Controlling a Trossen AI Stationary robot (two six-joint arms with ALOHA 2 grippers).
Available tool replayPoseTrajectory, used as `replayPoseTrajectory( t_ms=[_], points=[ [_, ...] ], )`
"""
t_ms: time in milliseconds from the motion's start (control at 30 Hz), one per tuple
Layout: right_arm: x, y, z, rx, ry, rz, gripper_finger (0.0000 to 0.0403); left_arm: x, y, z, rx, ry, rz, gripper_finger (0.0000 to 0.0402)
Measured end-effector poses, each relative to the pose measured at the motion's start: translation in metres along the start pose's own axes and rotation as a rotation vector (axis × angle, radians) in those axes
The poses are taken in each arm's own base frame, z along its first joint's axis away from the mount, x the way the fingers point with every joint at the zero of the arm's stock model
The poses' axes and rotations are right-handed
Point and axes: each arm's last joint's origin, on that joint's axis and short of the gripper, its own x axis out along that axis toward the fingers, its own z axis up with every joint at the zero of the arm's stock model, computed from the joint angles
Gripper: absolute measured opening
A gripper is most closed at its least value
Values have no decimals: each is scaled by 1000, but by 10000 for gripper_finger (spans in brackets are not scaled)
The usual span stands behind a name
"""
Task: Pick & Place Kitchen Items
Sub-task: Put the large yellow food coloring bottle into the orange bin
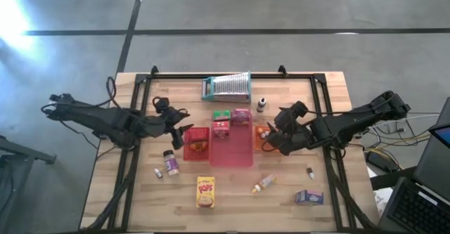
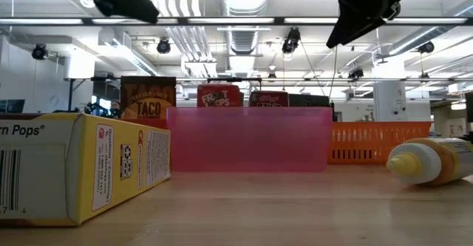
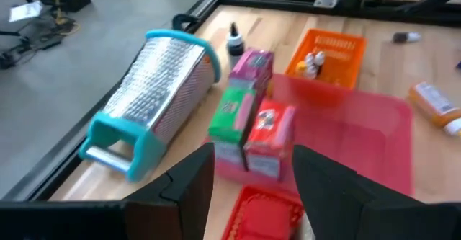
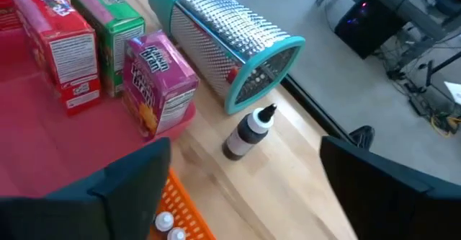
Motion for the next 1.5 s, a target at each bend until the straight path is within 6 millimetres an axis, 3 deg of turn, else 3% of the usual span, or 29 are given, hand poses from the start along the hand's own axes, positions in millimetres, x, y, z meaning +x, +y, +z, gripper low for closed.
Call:
replayPoseTrajectory(
  t_ms=[333,667,867,1167,1300,1500],
  points=[
    [-10,9,-4,0,-16,69,198,-10,20,-40,-55,-16,12,192],
    [-39,24,-17,-53,-102,164,105,-1,22,-81,-29,-116,-123,184],
    [-43,26,-20,-44,-130,155,66,-5,29,-92,-43,-210,-124,168],
    [-34,30,-29,33,-132,166,35,-5,26,-88,-93,-425,-195,165],
    [-46,39,-21,-11,-139,297,25,-5,26,-88,-90,-442,-207,165],
    [-83,43,8,-180,-178,516,10,-4,26,-88,-85,-434,-206,165]
  ],
)
